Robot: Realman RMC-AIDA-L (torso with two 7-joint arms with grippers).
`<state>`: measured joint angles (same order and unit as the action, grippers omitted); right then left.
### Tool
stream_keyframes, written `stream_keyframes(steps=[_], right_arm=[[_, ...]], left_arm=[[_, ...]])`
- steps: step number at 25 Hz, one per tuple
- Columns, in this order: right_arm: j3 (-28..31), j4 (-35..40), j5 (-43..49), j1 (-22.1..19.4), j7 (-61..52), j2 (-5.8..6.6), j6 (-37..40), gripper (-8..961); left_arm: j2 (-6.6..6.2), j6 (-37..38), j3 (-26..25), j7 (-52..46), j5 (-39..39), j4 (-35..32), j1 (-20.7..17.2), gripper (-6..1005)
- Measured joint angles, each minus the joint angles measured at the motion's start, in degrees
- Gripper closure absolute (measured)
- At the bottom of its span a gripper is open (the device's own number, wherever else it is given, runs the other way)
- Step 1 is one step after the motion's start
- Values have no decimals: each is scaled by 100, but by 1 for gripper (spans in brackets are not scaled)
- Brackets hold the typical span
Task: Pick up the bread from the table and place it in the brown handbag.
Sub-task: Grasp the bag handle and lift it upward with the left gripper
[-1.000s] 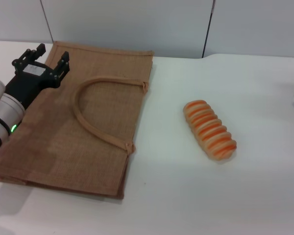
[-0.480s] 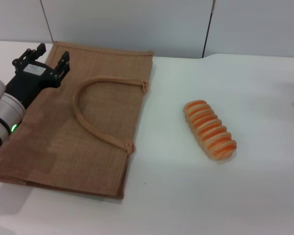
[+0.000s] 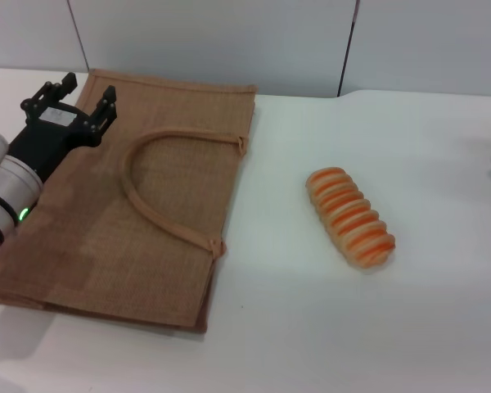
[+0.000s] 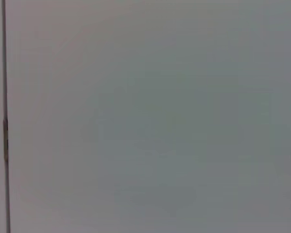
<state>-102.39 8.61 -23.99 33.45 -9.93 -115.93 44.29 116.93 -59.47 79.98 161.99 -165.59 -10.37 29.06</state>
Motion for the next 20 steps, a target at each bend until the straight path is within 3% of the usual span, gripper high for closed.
stream_keyframes(steps=[9, 17, 19, 20], right_arm=[[0, -6, 0, 0, 0, 4, -144, 74], [0, -9, 0, 0, 0, 9, -155, 74], [0, -10, 0, -3, 0, 9, -157, 74], [0, -9, 0, -4, 0, 9, -157, 74]], left_arm=[[-63, -75, 79, -846, 359, -56, -28, 367], [-382, 434, 36, -2428, 2002, -687, 7, 367], [-410, 492, 26, -2568, 2127, -745, 8, 367], [-563, 649, 13, -3244, 2629, -968, 9, 367]])
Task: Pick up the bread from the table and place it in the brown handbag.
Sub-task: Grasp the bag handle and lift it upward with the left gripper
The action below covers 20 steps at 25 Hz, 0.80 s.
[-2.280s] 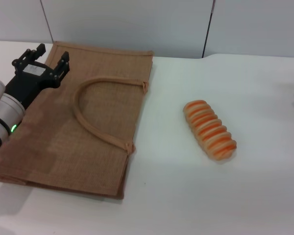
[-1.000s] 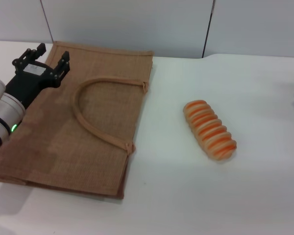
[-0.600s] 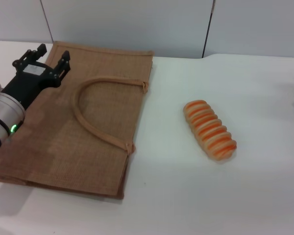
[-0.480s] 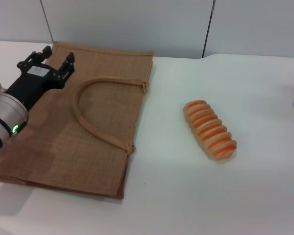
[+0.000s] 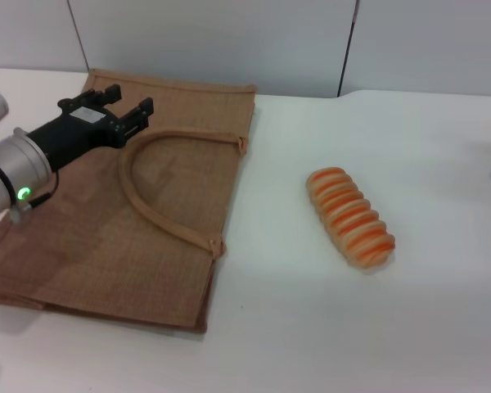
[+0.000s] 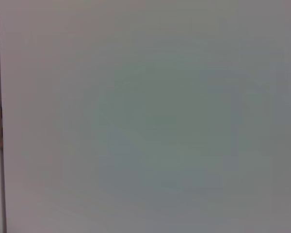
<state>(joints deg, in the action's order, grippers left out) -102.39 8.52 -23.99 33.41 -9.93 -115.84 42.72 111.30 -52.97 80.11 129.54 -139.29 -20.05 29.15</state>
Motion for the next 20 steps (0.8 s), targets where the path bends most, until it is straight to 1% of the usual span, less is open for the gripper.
stream_keyframes(steps=[2, 4, 8, 9, 15, 18, 20], right_arm=[[0, 0, 0, -1, 0, 0, -1, 74], [0, 0, 0, -1, 0, 0, -1, 74], [0, 0, 0, -2, 0, 0, -1, 74], [0, 0, 0, -2, 0, 0, -1, 74], [-10, 0, 0, -2, 0, 0, -1, 74], [-25, 0, 0, 3, 0, 0, -1, 74], [-31, 0, 0, 9, 0, 0, -1, 74]], left_arm=[[-62, 69, -3, -304, 212, -100, -1, 367], [-144, 259, -4, -766, 585, -250, -6, 367], [-254, 656, -10, -1453, 1267, -506, -8, 367], [-269, 695, -11, -1569, 1374, -546, -9, 368], [-478, 785, -23, -2727, 2598, -1069, -52, 368], [-525, 764, -177, -3340, 3423, -1299, -49, 368], [-499, 726, -411, -3715, 4047, -1443, -31, 368]])
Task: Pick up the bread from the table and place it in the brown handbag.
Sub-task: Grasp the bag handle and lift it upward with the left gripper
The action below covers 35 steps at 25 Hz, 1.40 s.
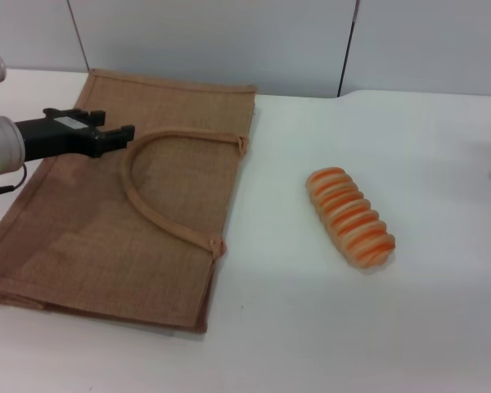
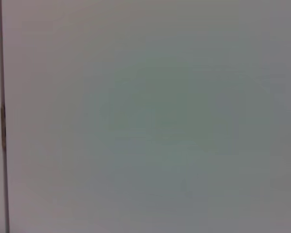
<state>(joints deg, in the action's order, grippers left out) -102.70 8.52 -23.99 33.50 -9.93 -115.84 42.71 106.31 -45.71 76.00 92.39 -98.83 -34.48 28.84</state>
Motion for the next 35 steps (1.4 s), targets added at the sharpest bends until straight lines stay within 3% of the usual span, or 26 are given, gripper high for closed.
stream_keyframes(steps=[4, 8, 14, 18, 35], right_arm=[[-9, 0, 0, 6, 0, 0, 0, 74], [-13, 1, 0, 7, 0, 0, 0, 74], [-22, 45, 12, 23, 0, 0, -83, 74], [-22, 60, 24, 52, 0, -5, -132, 73], [-31, 62, 26, 51, 0, -9, -141, 73]], left_arm=[[161, -35, -490, -801, 1408, -415, 17, 368], [446, -131, -1033, -1253, 2715, -801, 43, 368], [706, -534, -1820, -1691, 4070, -912, 357, 368], [753, -646, -2064, -1733, 4340, -887, 458, 368], [801, -603, -2081, -1749, 4538, -837, 494, 368]])
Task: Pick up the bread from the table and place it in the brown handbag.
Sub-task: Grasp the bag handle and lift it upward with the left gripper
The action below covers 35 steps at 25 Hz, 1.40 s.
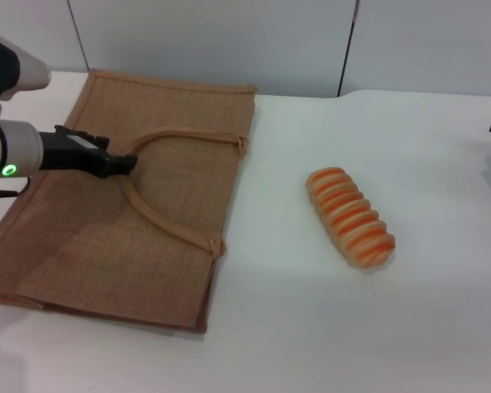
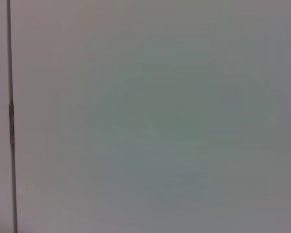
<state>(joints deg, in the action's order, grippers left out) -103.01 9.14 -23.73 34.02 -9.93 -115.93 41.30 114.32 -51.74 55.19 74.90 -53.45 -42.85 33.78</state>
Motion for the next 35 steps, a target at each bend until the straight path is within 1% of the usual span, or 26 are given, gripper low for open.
stream_keyframes(steps=[5, 10, 13, 20, 35], right_arm=[[0, 0, 0, 3, 0, 0, 0, 73], [0, 0, -3, 8, 0, 0, 0, 73], [0, 0, -5, 15, 0, -4, 0, 73], [0, 0, -14, 45, 0, -9, 0, 73], [0, 0, -12, 126, 0, -8, 1, 73]], left_arm=[[17, 131, 0, 2, 114, 246, 138, 368], [104, 331, 0, 42, 219, 286, 182, 368], [136, 379, 0, 56, 221, 292, 192, 368], [137, 538, 0, 43, 225, 554, 289, 368], [144, 708, -78, 60, 166, 717, 326, 370]])
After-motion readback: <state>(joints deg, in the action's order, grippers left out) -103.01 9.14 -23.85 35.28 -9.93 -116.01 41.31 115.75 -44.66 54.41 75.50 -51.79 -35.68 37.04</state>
